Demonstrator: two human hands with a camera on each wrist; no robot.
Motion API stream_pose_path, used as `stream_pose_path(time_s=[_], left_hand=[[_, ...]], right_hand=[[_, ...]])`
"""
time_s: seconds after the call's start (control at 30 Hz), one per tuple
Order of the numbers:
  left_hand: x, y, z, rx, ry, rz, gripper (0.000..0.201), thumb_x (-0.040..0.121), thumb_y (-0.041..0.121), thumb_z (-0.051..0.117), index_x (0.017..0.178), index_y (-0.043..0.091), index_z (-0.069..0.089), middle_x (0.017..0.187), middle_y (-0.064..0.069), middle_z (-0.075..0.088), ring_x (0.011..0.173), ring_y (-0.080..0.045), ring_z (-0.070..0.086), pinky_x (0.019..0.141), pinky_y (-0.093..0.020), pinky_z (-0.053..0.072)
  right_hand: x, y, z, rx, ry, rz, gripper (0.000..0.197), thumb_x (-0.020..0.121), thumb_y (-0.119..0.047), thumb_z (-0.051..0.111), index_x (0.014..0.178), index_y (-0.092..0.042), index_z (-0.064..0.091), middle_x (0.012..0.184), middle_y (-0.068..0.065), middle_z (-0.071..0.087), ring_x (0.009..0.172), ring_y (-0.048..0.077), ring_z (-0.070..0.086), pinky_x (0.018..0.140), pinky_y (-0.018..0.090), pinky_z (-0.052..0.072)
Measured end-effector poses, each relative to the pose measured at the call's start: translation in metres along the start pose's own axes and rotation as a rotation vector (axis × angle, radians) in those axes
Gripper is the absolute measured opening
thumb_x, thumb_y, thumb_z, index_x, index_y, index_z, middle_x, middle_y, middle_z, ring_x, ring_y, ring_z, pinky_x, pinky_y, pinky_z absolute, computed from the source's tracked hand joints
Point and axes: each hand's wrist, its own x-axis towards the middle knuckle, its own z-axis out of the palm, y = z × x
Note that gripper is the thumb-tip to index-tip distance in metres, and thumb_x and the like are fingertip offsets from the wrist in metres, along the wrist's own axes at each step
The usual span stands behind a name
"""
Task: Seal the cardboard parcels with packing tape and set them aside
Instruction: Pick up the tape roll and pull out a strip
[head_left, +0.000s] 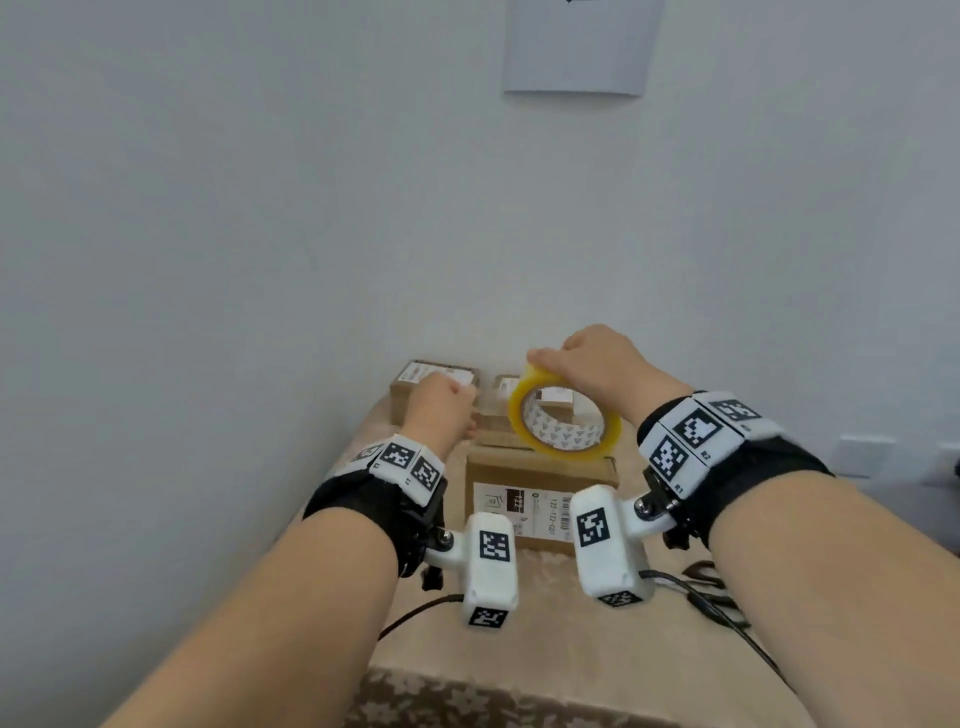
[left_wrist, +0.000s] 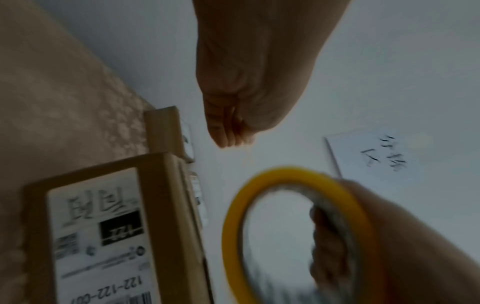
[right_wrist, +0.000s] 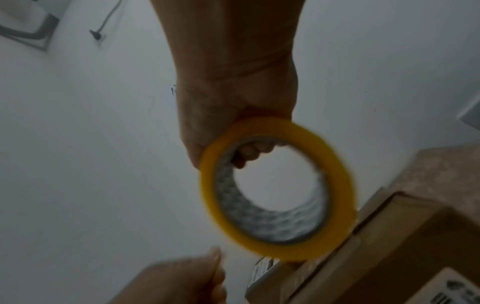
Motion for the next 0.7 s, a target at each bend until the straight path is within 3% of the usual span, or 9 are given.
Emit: stream_pose_path(time_s=[0.1, 0.17, 0.23, 0.3, 0.4, 0.5, 0.57, 0.7], left_hand=[[0.017, -0.023, -0.011, -0.025, 0.008, -0.055, 0.033, 0.093, 0.020, 0.054, 0.061, 0.010, 0.059, 0.055, -0.002, 0.059, 0.054, -0.020, 0.059, 0.073, -0.047, 0.058], [0.024, -0.028, -0.013, -0.057, 0.008, -0.107, 0.027, 0.092, 0.017, 0.055, 0.067, 0.010, 0.061, 0.057, -0.003, 0.059, 0.056, -0.019, 0.058, 0.077, -0.048, 0.057], [0.028, -0.032, -0.012, -0.134, -0.020, -0.169, 0.018, 0.094, 0.012, 0.055, 0.086, -0.001, 0.063, 0.063, -0.005, 0.058, 0.056, -0.017, 0.055, 0.071, -0.038, 0.059], [0.027, -0.034, -0.011, -0.231, -0.076, -0.226, 0.013, 0.095, 0.008, 0.054, 0.097, -0.004, 0.059, 0.069, -0.006, 0.055, 0.057, -0.013, 0.052, 0.055, -0.021, 0.053], [0.030, -0.043, -0.010, -0.358, -0.100, -0.242, 0.013, 0.092, 0.007, 0.059, 0.102, 0.000, 0.059, 0.070, -0.004, 0.054, 0.055, -0.010, 0.048, 0.050, -0.017, 0.047], [0.033, -0.052, -0.009, -0.366, -0.088, -0.252, 0.007, 0.088, 0.008, 0.064, 0.092, 0.003, 0.062, 0.066, -0.004, 0.054, 0.051, -0.009, 0.045, 0.047, -0.016, 0.045], [0.035, -0.059, -0.009, -0.317, -0.096, -0.274, 0.008, 0.087, 0.009, 0.065, 0.081, 0.005, 0.062, 0.062, -0.003, 0.052, 0.049, -0.009, 0.044, 0.045, -0.016, 0.043], [0.037, -0.070, -0.007, -0.270, -0.091, -0.313, 0.010, 0.087, 0.010, 0.066, 0.079, 0.007, 0.060, 0.057, 0.000, 0.048, 0.046, -0.008, 0.041, 0.043, -0.017, 0.039]], right_hand=[[0.013, 0.009, 0.010, -0.286, -0.066, -0.001, 0.052, 0.084, -0.052, 0.062, 0.057, -0.014, 0.041, 0.060, 0.000, 0.045, 0.055, 0.014, 0.043, 0.049, 0.028, 0.029], [0.019, 0.009, 0.014, -0.307, -0.091, -0.019, 0.051, 0.083, -0.054, 0.062, 0.058, -0.013, 0.044, 0.061, 0.001, 0.048, 0.057, 0.015, 0.046, 0.050, 0.028, 0.030], [0.025, 0.002, 0.018, -0.354, -0.090, -0.052, 0.042, 0.085, -0.048, 0.059, 0.064, -0.013, 0.048, 0.070, 0.003, 0.055, 0.066, 0.019, 0.053, 0.053, 0.028, 0.034], [0.029, -0.005, 0.019, -0.377, -0.080, -0.054, 0.029, 0.088, -0.038, 0.052, 0.072, -0.013, 0.048, 0.077, 0.003, 0.055, 0.075, 0.023, 0.054, 0.056, 0.029, 0.034], [0.035, -0.010, 0.024, -0.432, -0.100, -0.020, 0.020, 0.089, -0.027, 0.049, 0.073, -0.015, 0.044, 0.075, 0.001, 0.050, 0.071, 0.021, 0.050, 0.054, 0.028, 0.032], [0.042, -0.009, 0.037, -0.465, -0.132, -0.014, 0.008, 0.084, -0.020, 0.053, 0.080, -0.014, 0.050, 0.085, 0.004, 0.055, 0.078, 0.022, 0.055, 0.062, 0.031, 0.042], [0.044, -0.009, 0.043, -0.451, -0.120, -0.018, 0.012, 0.082, -0.020, 0.056, 0.091, -0.013, 0.058, 0.093, 0.004, 0.059, 0.088, 0.025, 0.058, 0.074, 0.035, 0.050], [0.047, -0.006, 0.049, -0.509, -0.076, -0.035, 0.025, 0.082, -0.040, 0.064, 0.093, -0.017, 0.063, 0.095, 0.000, 0.063, 0.093, 0.023, 0.059, 0.078, 0.035, 0.046]])
